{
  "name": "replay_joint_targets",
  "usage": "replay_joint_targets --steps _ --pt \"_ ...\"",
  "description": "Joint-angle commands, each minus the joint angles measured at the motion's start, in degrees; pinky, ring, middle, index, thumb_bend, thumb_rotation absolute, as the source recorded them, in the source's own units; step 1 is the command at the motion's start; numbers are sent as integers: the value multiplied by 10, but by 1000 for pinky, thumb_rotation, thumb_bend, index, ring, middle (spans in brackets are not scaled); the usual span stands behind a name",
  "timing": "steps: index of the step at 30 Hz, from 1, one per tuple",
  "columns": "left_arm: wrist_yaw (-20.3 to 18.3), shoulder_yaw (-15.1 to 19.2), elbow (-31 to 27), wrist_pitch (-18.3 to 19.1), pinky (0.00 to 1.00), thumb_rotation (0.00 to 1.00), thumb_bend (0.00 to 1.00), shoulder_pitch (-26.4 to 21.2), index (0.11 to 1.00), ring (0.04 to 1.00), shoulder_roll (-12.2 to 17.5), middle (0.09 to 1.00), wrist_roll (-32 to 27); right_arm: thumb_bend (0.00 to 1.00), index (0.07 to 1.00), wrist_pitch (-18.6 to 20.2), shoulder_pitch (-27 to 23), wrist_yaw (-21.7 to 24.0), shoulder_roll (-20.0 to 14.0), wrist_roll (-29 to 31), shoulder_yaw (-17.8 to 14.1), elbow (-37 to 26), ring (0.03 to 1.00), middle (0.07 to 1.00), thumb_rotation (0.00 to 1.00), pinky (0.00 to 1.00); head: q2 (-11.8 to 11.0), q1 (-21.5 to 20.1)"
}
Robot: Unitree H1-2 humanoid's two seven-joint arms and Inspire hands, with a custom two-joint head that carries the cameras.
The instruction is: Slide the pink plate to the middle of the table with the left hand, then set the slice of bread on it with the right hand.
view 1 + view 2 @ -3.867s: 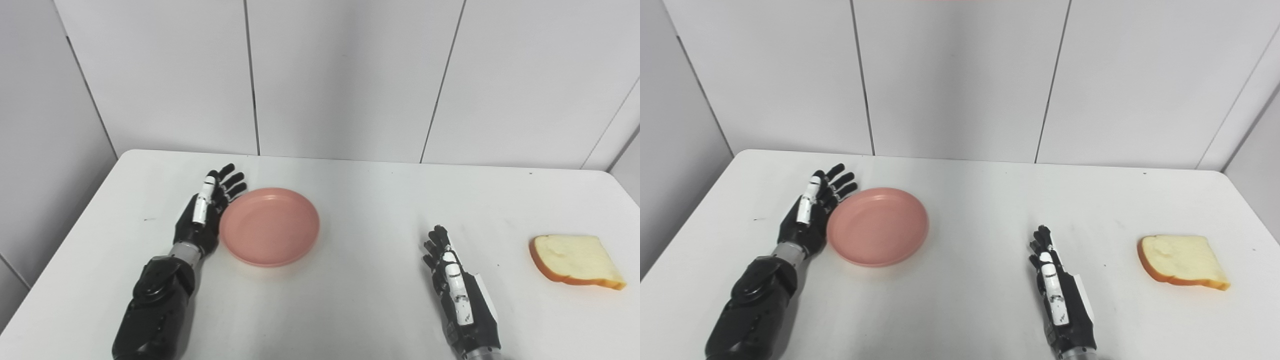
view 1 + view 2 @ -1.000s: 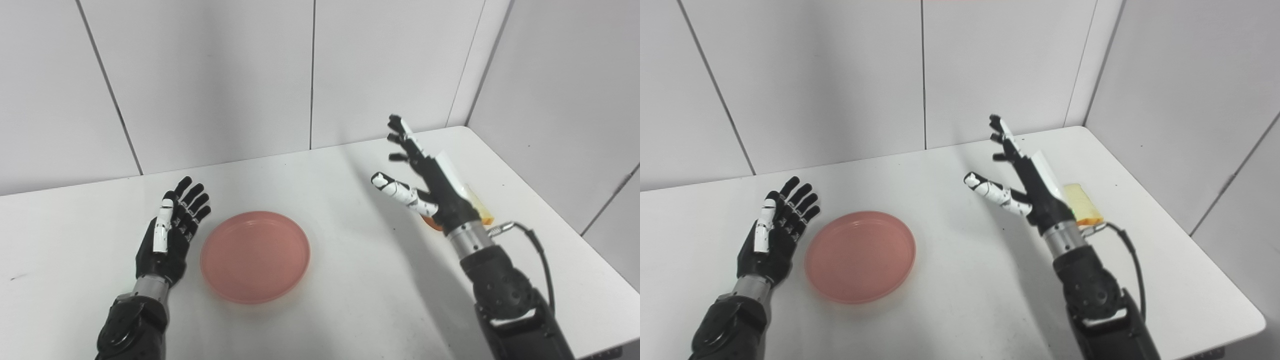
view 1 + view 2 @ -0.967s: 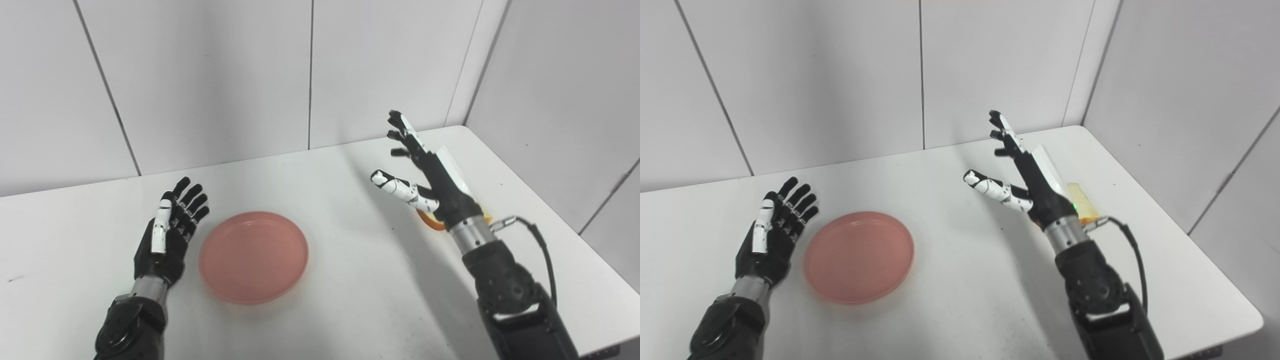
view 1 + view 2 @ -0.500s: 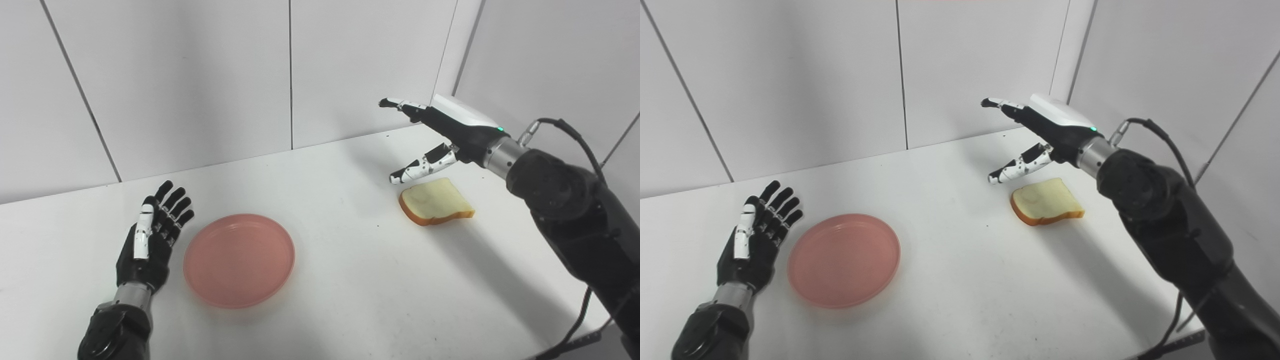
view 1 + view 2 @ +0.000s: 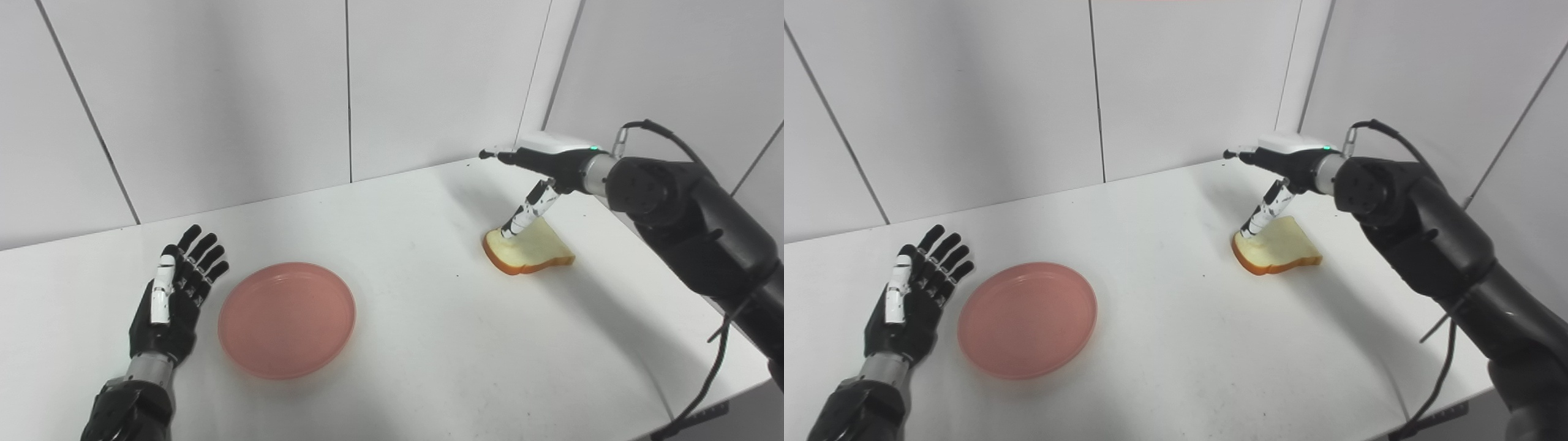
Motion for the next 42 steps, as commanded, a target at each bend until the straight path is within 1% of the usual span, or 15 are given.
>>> replay_joint_targets --steps 1,9,11,12,16,20,23,25,26,29,31,33,37,39,42 --pt "11 1 21 50 866 937 440 35 885 888 13 884 6 1000 993 1 -29 8 -26 -21 -4 3 975 998 267 889 1 0" --pt "7 3 9 63 858 941 438 40 879 885 18 883 1 1000 1000 -6 -42 29 -28 -45 34 44 974 1000 276 852 10 -1" --pt "5 2 9 62 857 941 441 41 881 887 20 884 2 1000 1000 -5 -45 35 -25 -52 44 54 980 1000 281 859 11 -2" --pt "4 3 8 62 859 933 445 41 880 887 20 885 2 1000 1000 -4 -46 36 -24 -54 47 58 990 1000 266 876 12 -2" --pt "3 0 6 65 860 932 449 43 886 891 23 890 5 1000 1000 -14 -44 30 -19 -65 62 73 1000 1000 248 925 12 -2" --pt "4 -2 0 67 858 940 448 46 889 891 25 892 5 1000 1000 -28 -39 23 -17 -76 72 83 1000 1000 269 923 16 -1" --pt "6 -1 -7 75 852 924 449 49 883 884 25 883 3 1000 1000 -34 -32 16 -14 -88 77 86 1000 1000 287 924 16 -1" --pt "6 -3 -6 69 853 931 446 49 882 883 24 882 6 1000 1000 -55 -21 1 -14 -97 80 86 1000 1000 291 942 18 3" --pt "5 -2 -5 70 857 940 450 49 884 886 24 886 5 1000 1000 -67 -16 -7 -15 -102 82 85 1000 1000 302 977 19 4" --pt "6 -1 -11 76 864 939 457 51 884 887 22 887 2 1000 1000 -98 -6 -21 -16 -123 90 86 1000 1000 318 997 21 3" --pt "10 0 -16 77 864 922 459 53 881 886 20 886 3 1000 1000 -113 -3 -28 -17 -134 95 87 1000 1000 320 1000 22 3" --pt "9 -2 -18 74 862 945 448 54 880 884 20 884 5 1000 1000 -122 -2 -28 -16 -141 95 88 1000 1000 326 1000 23 2" --pt "3 -4 -20 74 863 955 450 56 887 888 24 888 5 1000 1000 -145 0 -38 -14 -155 94 95 1000 1000 341 1000 24 3" --pt "4 -4 -27 83 864 955 452 58 888 890 25 889 5 1000 1000 -160 0 -48 -11 -157 93 102 1000 1000 343 1000 25 3" --pt "6 -5 -37 91 863 951 450 61 884 890 25 888 4 1000 1000 -195 3 -82 -11 -167 94 115 1000 1000 354 991 28 3"
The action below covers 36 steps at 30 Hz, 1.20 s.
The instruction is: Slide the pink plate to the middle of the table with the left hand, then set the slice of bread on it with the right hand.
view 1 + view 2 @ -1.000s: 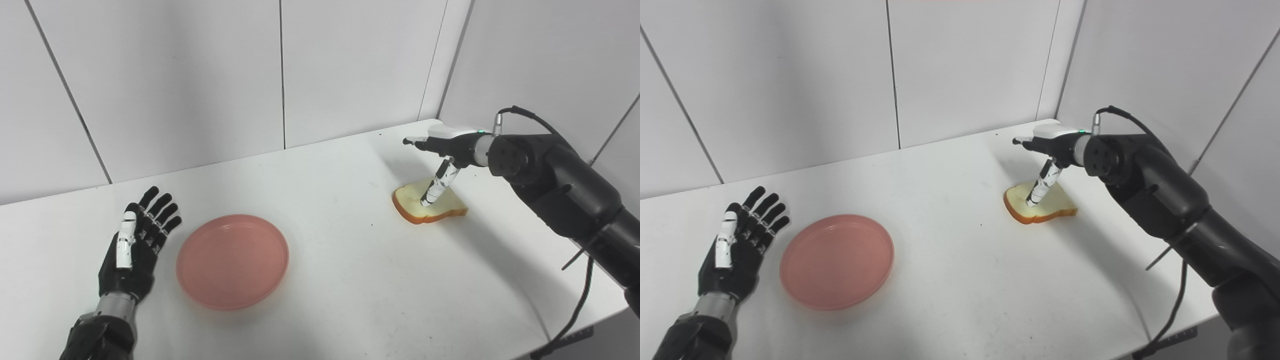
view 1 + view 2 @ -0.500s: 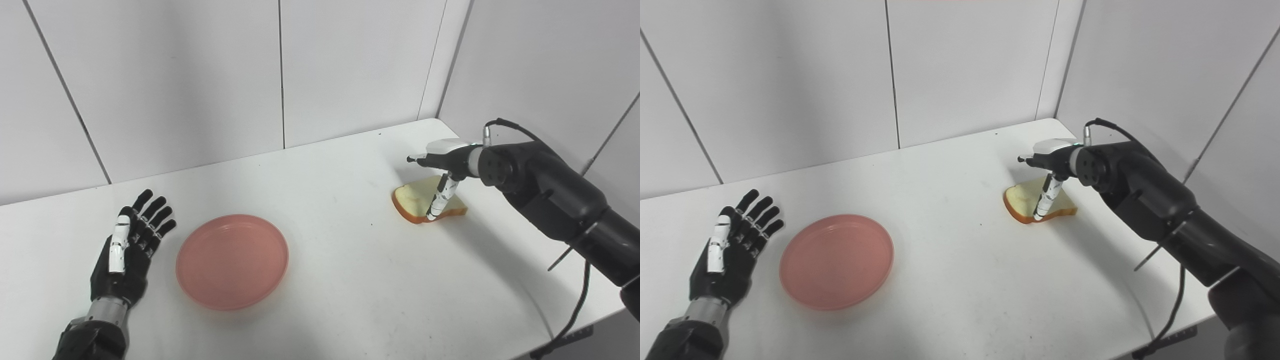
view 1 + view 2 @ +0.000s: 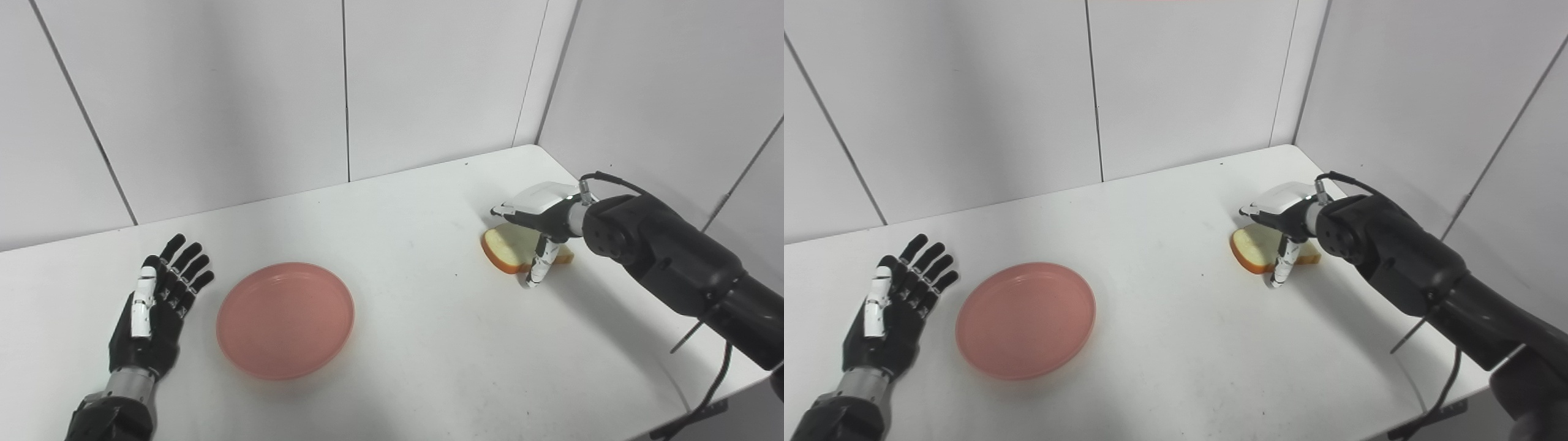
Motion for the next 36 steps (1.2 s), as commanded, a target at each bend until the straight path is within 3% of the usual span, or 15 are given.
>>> replay_joint_targets --steps 1,5,13,18,22,25,28,32,36 --pt "13 -3 16 56 864 941 450 33 883 889 7 887 5 1000 1000 -36 -16 -41 -14 -18 -12 2 999 1000 353 988 2 0" --pt "22 -5 -2 65 857 911 453 39 874 882 3 878 11 1000 1000 -63 -15 -63 -8 -24 -13 22 994 1000 343 983 4 2" --pt "24 -9 -20 77 868 904 457 46 886 891 3 889 12 1000 1000 -71 -34 -69 5 -25 -17 57 985 1000 322 982 9 8" --pt "26 -12 -24 74 870 910 461 48 886 890 3 888 16 1000 1000 -66 -54 -57 10 -22 -17 80 983 1000 345 975 11 11" --pt "28 -13 -32 78 865 914 460 51 883 888 4 886 16 1000 1000 -58 -68 -48 18 -16 -17 107 975 1000 310 960 15 13" --pt "25 -14 -40 83 867 916 459 54 883 890 5 887 16 1000 1000 -32 -80 -25 27 -13 -18 127 980 1000 284 968 18 14" --pt "28 -15 -46 88 866 922 459 56 880 889 6 885 18 1000 1000 -9 -88 -9 37 -3 -23 144 971 999 240 902 19 14" --pt "29 -14 -56 97 872 924 458 59 885 892 7 890 17 1000 950 3 -98 -12 49 0 -21 170 888 940 158 770 22 14" --pt "26 -13 -60 101 874 928 453 61 889 894 7 894 14 1000 914 9 -110 -16 59 5 -18 205 854 909 162 728 23 14"
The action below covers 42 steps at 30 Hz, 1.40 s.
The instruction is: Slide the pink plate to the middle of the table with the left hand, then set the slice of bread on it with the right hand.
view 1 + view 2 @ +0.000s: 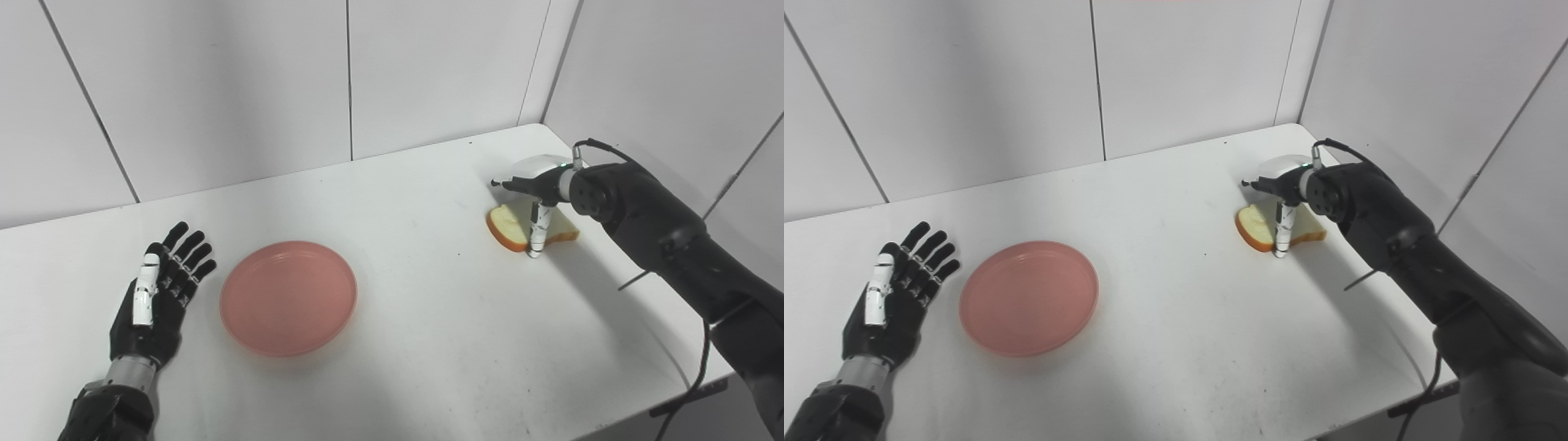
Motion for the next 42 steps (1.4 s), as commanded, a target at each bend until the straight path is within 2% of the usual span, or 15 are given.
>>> replay_joint_targets --steps 1,3,5,6,8,10,11,12,13,15,16,18,21,31,42 --pt "13 -3 16 52 874 924 454 25 889 893 7 893 6 1000 909 23 -22 -6 -4 -2 -3 16 845 903 172 712 1 0" --pt "14 -3 11 57 883 923 459 26 892 900 8 897 5 1000 903 27 -25 -7 0 -6 1 25 830 892 196 691 2 1" --pt "15 -4 8 57 874 937 452 27 893 896 8 895 7 1000 880 21 -27 -15 3 -2 3 39 603 688 184 452 3 2" --pt "14 -4 7 57 874 938 452 28 893 896 8 895 8 1000 877 15 -27 -17 3 2 5 44 602 684 184 450 4 2" --pt "16 -3 5 58 870 940 451 28 888 892 7 893 8 1000 845 0 -25 -21 1 11 7 47 746 783 177 659 5 2" --pt "17 -3 3 60 872 935 457 29 888 891 7 892 8 998 819 -9 -23 -27 -1 19 7 47 792 810 160 738 5 2" --pt "15 -4 2 60 873 941 460 30 890 893 8 894 9 940 770 -13 -21 -32 0 24 6 47 771 782 104 732 5 2" --pt "14 -5 2 59 873 946 460 29 891 895 9 894 10 876 712 -20 -19 -42 1 30 3 49 704 726 49 667 6 2" --pt "15 -5 2 59 872 945 459 29 888 893 10 892 11 695 598 -25 -17 -55 2 34 -1 49 637 666 80 612 6 2" --pt "16 -3 2 62 870 942 459 29 886 892 9 891 8 590 535 -31 -12 -77 4 38 -4 47 601 630 105 591 6 1" --pt "16 -3 1 64 873 937 459 29 887 894 9 892 7 552 494 -34 -9 -89 6 41 -7 47 569 569 43 565 6 1" --pt "15 -3 1 64 872 938 460 29 889 896 9 894 6 528 488 -36 -7 -105 8 44 -9 47 470 521 11 494 6 1" --pt "16 -3 3 62 865 925 466 29 885 891 9 890 8 518 501 -42 -3 -121 8 52 -12 43 418 504 0 438 6 0" --pt "14 -2 8 59 873 927 462 27 886 891 9 891 6 517 522 -44 7 -143 0 59 -17 26 410 492 0 422 6 -2" --pt "20 -2 12 60 869 917 449 25 884 892 3 891 9 518 514 -23 9 -124 -14 59 -35 -44 411 496 0 417 1 5"
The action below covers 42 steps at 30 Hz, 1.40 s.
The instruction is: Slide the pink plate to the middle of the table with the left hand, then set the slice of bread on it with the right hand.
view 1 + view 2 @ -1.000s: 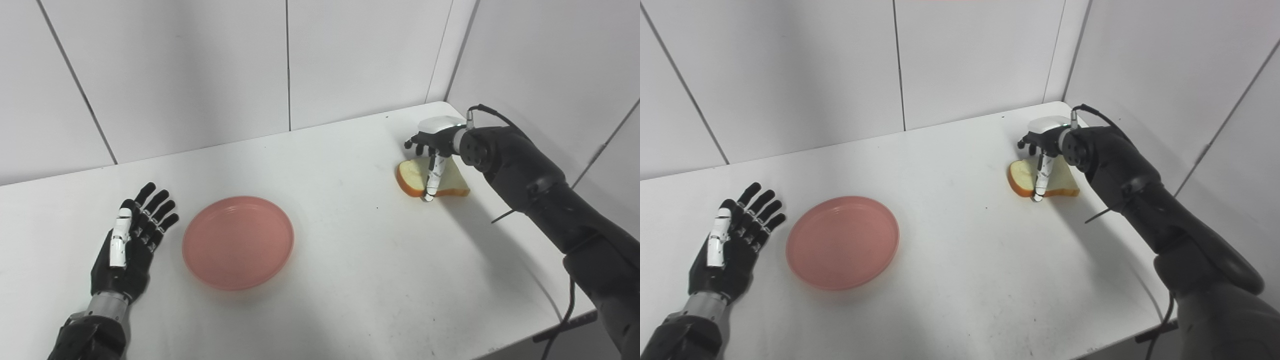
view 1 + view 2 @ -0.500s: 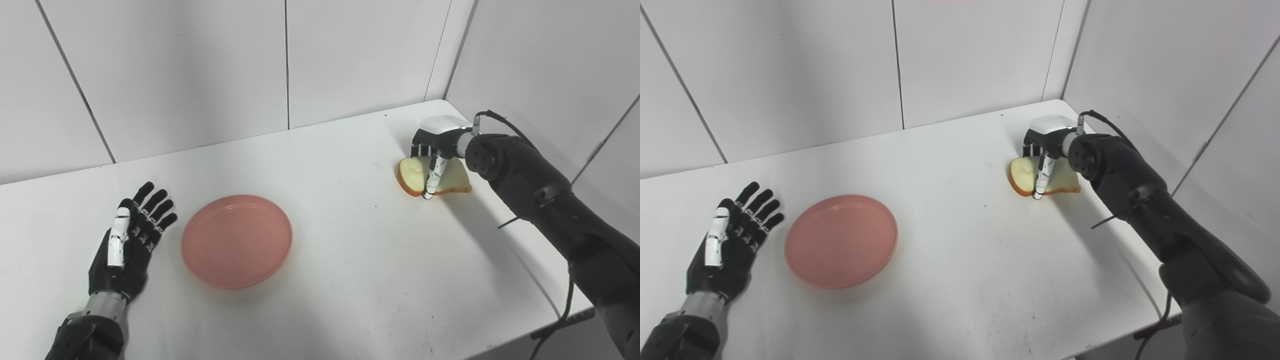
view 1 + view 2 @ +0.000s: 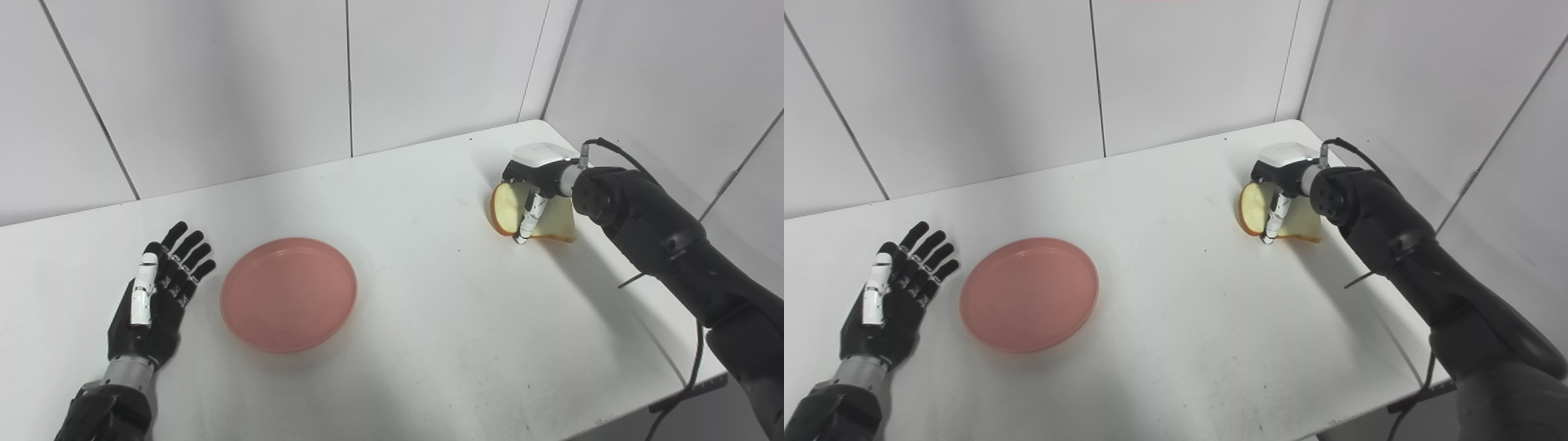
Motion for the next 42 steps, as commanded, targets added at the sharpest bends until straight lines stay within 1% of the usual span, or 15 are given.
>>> replay_joint_targets --steps 1,4,7,12,15,19,22,25,27,30,31,34,38,39,42 --pt "20 -4 28 39 869 916 449 19 885 892 -1 892 10 518 514 9 -23 -2 -21 3 -22 -33 411 496 0 417 -3 3" --pt "24 -6 32 39 874 922 444 16 889 895 -4 894 13 517 516 23 -32 18 -21 5 -28 -65 416 503 0 432 -6 7" --pt "27 -10 39 34 874 921 442 13 887 897 -8 896 17 516 511 37 -41 46 -18 5 -34 -118 414 511 0 450 -13 14" --pt "32 -12 57 24 876 928 439 7 898 903 -18 904 17 517 483 19 -61 76 -12 13 -32 -172 422 517 0 476 -20 26" --pt "36 -14 69 18 882 934 444 2 899 905 -24 905 19 517 481 29 -72 93 -2 26 -34 -194 421 517 0 480 -25 39" --pt "43 -21 97 -9 888 954 461 -7 901 902 -31 902 31 518 477 20 -96 107 15 26 -23 -212 424 517 0 460 -32 58" --pt "51 -26 113 -21 897 969 481 -13 902 901 -36 901 39 517 481 28 -118 125 35 18 -9 -219 422 516 0 457 -38 79" --pt "53 -26 132 -36 905 960 491 -20 899 901 -42 900 44 516 488 17 -138 130 66 32 -2 -217 416 519 0 480 -41 94" --pt "55 -27 145 -45 906 959 498 -25 895 896 -46 894 46 517 490 16 -149 133 83 27 7 -215 418 518 0 471 -42 105" --pt "60 -26 159 -58 898 948 495 -30 889 891 -56 890 46 518 483 -3 -160 123 118 28 22 -212 422 516 0 459 -44 135" --pt "61 -26 162 -60 892 942 495 -32 890 892 -59 891 46 518 470 -7 -162 120 129 30 26 -211 432 521 0 466 -44 135" --pt "68 -26 175 -72 877 935 492 -38 887 888 -67 888 52 517 458 0 -167 121 158 32 33 -208 442 527 0 482 -44 156" --pt "76 -32 171 -71 878 950 442 -38 886 886 -77 886 59 517 495 4 -171 119 204 29 48 -202 418 513 0 446 -42 174" --pt "76 -33 171 -71 892 977 430 -38 902 896 -78 898 60 516 498 3 -171 118 213 30 50 -199 415 515 0 441 -42 174" --pt "81 -34 173 -73 893 984 425 -40 907 899 -83 903 65 516 506 -7 -172 110 236 31 58 -185 411 513 0 436 -39 183"
